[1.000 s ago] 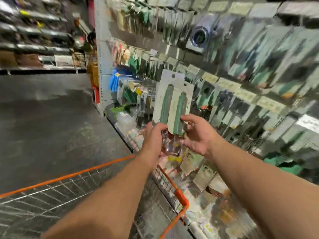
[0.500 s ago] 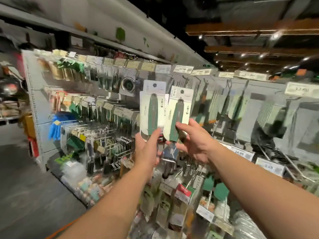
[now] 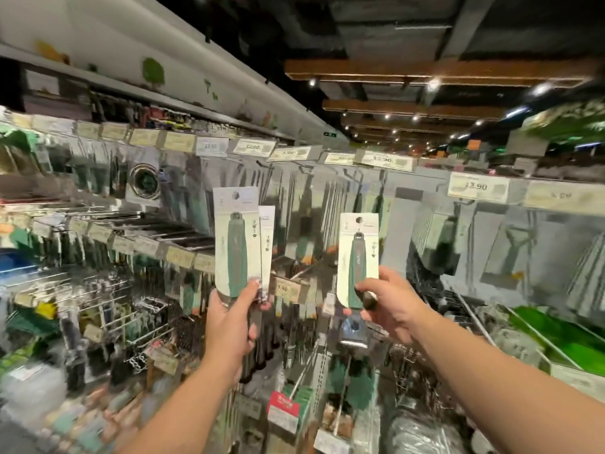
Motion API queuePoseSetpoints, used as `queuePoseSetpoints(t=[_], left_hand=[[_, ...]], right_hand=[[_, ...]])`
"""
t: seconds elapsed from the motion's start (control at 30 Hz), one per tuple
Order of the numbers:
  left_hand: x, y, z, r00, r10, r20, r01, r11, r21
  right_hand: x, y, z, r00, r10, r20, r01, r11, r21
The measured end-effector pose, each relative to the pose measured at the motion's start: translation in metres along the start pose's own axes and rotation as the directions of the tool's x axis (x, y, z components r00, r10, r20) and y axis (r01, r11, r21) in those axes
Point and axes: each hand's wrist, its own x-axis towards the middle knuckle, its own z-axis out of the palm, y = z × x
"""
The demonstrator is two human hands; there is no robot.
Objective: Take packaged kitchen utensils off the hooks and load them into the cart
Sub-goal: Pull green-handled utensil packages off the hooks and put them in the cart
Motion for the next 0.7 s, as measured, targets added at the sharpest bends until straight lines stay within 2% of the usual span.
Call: queuePoseSetpoints(t=[0.1, 0.37, 0.57, 0.7], left_hand=[[0.013, -0.009, -0.003, 1.0, -0.023, 0.007, 0.023, 0.999, 0.023], [0.038, -0.025, 0.008, 0.985, 0.029, 0.172, -0.037, 0.998, 0.042], [0.045, -0.028, 0.026, 0.943, 0.074, 0.324, -0.091, 0.995, 0.04], [0.045, -0.024, 0.034, 0.921, -0.005, 0.389, -0.031, 0.996, 0.087]], right_hand=[[0.006, 0.0, -0.016, 0.996, 0.008, -0.088, -0.005, 1.0, 0.031], [0.012, 0.005, -0.032, 0.957, -0.023, -0.288, 0.05, 0.995, 0.085], [0.02, -0.02, -0.018, 0.942, -0.102, -0.32, 0.146, 0.982, 0.119], [0.02, -0.036, -0.008, 0.931, -0.169, -0.323, 0.222, 0.966, 0.133]])
